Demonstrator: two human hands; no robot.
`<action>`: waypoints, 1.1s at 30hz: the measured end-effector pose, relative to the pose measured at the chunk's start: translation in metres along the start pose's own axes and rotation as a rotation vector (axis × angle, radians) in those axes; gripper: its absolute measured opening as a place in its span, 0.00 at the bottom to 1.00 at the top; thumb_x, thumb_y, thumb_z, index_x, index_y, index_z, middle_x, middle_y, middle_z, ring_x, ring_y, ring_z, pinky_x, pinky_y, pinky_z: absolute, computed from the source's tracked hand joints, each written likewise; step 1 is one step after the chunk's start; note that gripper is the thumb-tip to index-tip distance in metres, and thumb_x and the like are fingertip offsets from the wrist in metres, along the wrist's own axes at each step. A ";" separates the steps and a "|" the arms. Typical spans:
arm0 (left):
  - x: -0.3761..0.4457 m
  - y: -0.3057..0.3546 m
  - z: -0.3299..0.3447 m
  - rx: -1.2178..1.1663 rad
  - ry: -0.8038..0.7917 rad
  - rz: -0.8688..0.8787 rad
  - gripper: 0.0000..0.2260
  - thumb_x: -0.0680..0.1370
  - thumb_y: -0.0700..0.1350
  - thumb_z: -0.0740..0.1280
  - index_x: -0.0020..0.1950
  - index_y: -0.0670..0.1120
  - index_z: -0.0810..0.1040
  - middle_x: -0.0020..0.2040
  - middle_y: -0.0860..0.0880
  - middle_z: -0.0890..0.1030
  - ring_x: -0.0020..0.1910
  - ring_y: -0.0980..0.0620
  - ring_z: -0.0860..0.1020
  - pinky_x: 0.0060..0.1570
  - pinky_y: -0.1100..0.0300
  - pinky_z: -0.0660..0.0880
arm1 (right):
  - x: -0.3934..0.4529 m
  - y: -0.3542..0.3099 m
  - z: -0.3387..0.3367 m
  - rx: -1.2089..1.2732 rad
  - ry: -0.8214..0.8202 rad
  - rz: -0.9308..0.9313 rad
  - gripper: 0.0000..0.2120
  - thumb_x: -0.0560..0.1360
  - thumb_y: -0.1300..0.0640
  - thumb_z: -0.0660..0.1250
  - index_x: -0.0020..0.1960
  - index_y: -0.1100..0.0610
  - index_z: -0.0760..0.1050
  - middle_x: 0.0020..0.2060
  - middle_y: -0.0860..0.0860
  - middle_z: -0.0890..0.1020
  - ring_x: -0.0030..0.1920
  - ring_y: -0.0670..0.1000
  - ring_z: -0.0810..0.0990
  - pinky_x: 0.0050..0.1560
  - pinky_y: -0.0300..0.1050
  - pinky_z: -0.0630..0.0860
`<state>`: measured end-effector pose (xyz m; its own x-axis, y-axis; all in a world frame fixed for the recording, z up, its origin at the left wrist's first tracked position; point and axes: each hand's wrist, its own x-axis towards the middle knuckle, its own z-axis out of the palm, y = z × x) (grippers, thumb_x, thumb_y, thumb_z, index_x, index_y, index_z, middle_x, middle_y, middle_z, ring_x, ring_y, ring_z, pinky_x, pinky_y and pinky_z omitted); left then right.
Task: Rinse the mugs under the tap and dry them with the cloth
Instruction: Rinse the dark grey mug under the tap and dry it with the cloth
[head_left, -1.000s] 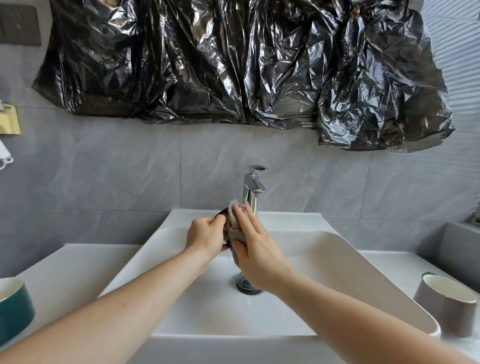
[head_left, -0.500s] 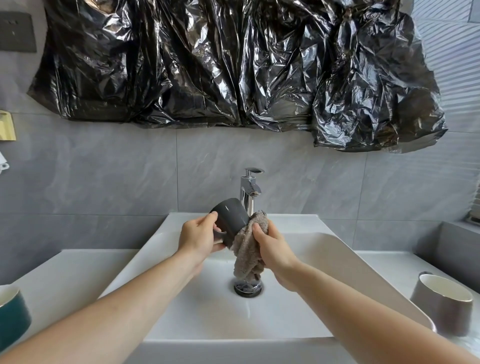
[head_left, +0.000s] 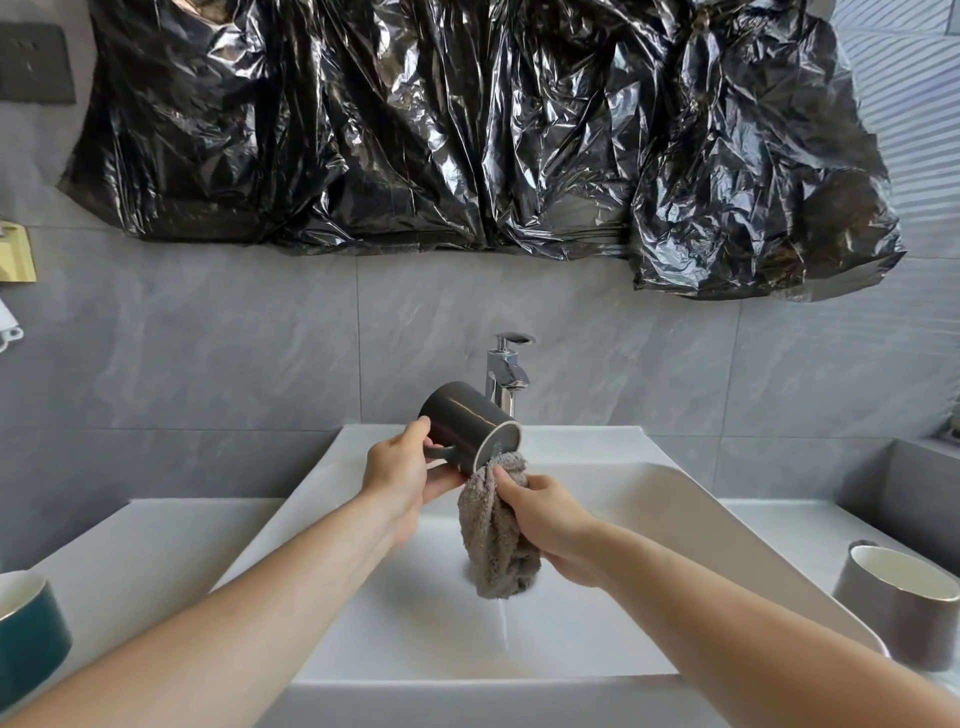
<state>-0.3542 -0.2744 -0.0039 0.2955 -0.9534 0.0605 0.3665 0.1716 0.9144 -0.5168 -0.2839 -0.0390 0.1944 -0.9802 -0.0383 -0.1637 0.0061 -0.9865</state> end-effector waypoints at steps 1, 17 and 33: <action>0.000 0.001 0.001 -0.015 -0.007 -0.004 0.14 0.85 0.44 0.64 0.41 0.43 0.67 0.45 0.38 0.80 0.41 0.38 0.87 0.34 0.51 0.85 | 0.000 -0.002 0.000 0.023 0.022 -0.019 0.20 0.84 0.41 0.63 0.56 0.57 0.81 0.48 0.53 0.88 0.50 0.52 0.87 0.49 0.47 0.84; -0.002 0.005 -0.002 0.012 0.041 0.059 0.15 0.83 0.45 0.65 0.38 0.44 0.68 0.40 0.41 0.82 0.41 0.38 0.88 0.35 0.52 0.85 | -0.005 -0.003 0.001 -0.466 0.140 -0.231 0.19 0.79 0.38 0.67 0.39 0.52 0.78 0.38 0.47 0.84 0.41 0.50 0.82 0.45 0.45 0.77; 0.002 0.005 -0.002 0.032 0.084 0.088 0.17 0.83 0.45 0.65 0.36 0.43 0.70 0.35 0.40 0.85 0.34 0.43 0.87 0.30 0.57 0.82 | -0.006 -0.008 -0.006 -0.449 0.397 -0.378 0.16 0.80 0.43 0.65 0.42 0.53 0.80 0.37 0.47 0.85 0.44 0.52 0.83 0.44 0.45 0.75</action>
<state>-0.3502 -0.2750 0.0002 0.3986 -0.9107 0.1081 0.3083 0.2441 0.9194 -0.5220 -0.2795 -0.0304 -0.0371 -0.8975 0.4394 -0.5540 -0.3474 -0.7566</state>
